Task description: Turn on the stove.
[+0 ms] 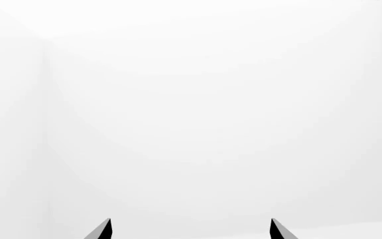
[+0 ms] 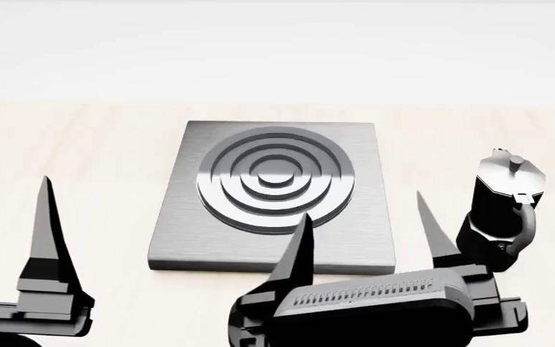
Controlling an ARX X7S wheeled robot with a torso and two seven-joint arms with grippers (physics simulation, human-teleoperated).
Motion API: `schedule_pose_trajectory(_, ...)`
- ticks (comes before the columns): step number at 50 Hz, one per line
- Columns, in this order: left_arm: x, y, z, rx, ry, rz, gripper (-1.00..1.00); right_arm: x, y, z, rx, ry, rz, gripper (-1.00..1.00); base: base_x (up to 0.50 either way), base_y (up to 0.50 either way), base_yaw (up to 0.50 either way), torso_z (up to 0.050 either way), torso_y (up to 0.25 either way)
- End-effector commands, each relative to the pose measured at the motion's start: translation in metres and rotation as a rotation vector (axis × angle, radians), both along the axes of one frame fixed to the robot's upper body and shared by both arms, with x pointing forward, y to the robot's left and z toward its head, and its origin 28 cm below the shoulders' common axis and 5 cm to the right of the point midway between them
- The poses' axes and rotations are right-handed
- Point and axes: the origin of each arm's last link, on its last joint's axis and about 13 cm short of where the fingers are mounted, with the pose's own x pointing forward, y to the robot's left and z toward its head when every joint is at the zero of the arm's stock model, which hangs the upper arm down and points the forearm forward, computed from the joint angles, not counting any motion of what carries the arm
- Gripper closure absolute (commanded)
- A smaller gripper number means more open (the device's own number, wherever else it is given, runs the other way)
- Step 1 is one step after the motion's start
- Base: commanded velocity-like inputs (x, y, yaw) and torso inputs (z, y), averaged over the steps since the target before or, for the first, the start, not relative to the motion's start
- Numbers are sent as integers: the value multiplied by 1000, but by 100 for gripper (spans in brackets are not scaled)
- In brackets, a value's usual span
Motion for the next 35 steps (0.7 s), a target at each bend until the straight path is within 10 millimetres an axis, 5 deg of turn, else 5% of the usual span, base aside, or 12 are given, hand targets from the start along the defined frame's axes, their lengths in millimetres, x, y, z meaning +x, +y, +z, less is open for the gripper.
schedule_pose_trajectory(1, -2, 0, 2, 1, -5, 0, -100, -2, 1, 4, -22, -23, -3, -100, 0, 0, 0, 0, 0)
schedule_pose_trajectory(35, -7, -1, 7, -8, -24, -16, -100, -11, 4, 15, -48, -68, -1, -100, 0, 0, 0, 0, 0)
